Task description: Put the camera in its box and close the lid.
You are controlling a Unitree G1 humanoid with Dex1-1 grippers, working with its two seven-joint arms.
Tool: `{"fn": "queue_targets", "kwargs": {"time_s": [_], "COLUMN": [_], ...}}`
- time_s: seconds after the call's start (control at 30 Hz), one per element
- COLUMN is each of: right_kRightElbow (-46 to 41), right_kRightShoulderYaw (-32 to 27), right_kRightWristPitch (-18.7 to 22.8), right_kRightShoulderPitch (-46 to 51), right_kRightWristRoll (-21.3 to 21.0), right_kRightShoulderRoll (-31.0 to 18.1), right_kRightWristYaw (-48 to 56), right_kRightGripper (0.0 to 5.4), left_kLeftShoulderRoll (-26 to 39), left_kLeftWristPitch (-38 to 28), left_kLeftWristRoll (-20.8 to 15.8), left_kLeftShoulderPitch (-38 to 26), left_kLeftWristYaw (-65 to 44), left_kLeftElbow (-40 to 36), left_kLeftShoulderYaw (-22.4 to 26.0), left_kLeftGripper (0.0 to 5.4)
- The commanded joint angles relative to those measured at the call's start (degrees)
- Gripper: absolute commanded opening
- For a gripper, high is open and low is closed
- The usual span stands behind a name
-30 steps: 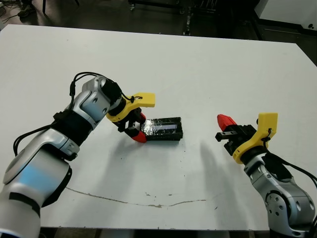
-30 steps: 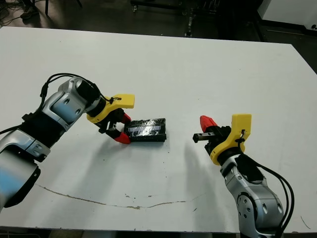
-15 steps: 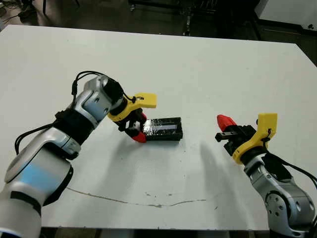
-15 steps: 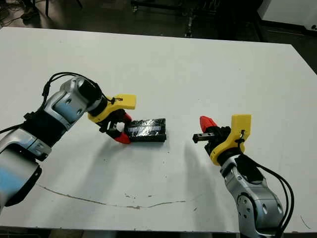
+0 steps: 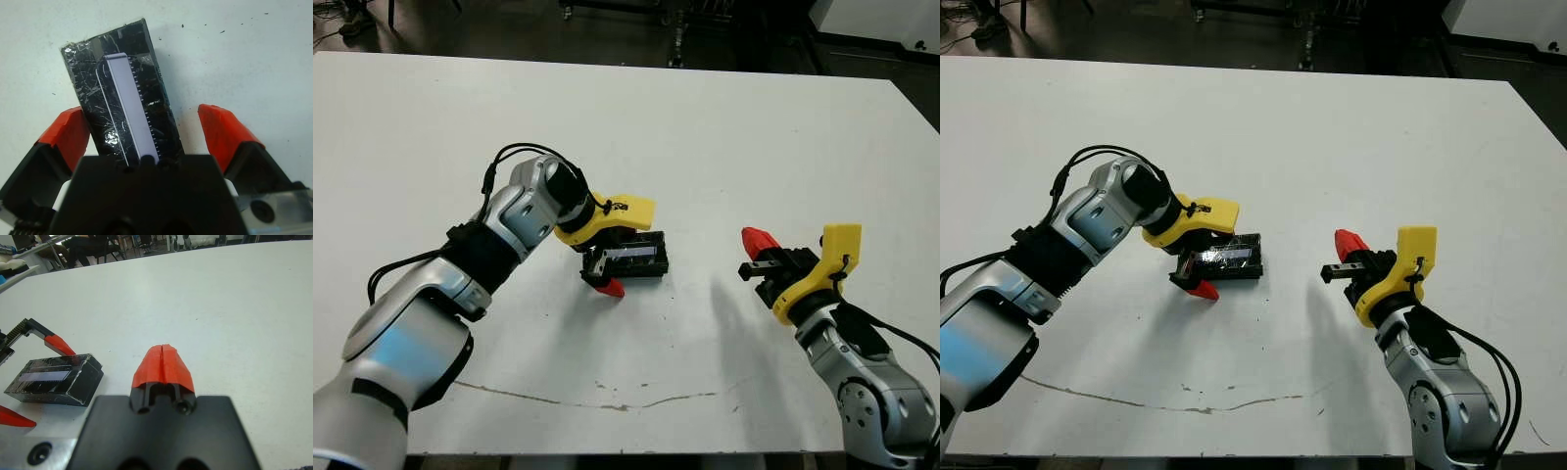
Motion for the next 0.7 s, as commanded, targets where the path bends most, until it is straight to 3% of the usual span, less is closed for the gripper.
{"fn": "queue_targets", "kwargs": {"time_s": [0.03,0.3,0.7], "right_kRightElbow": [-0.29,-0.23,-0.74], "right_kRightShoulderYaw": [-0.08,0.34,0.72], "right_kRightWristPitch": [1.1,1.31,2.14], "right_kRightShoulderPitch": [0.64,0.61,0.25], "right_kRightWristRoll": [0.1,-0.27,-0.57], "right_kRightShoulderRoll": [-0.81,-1.1,-1.13], "right_kRightWristYaw": [-0.15,-0.32,-0.95], "right_kRightGripper": [0.0,0.0,0.0], "left_kLeftShoulderRoll": [0.28,-0.4,-0.87], "left_kLeftWristPitch": [-1.49,-3.6,1.4], "left_kLeftWristRoll": [0.94,-1.96,-7.29], "left_kLeftShoulderPitch": [2.89,1.0,-2.16], "left_kLeftWristYaw": [0.85,2.37,3.92], "left_kLeftElbow": [0.06,-1.07,-2.22], "left_kLeftShoulderYaw": [-0.88,3.92,11.49], "left_kLeftGripper": [5.38,5.38,5.38]}}
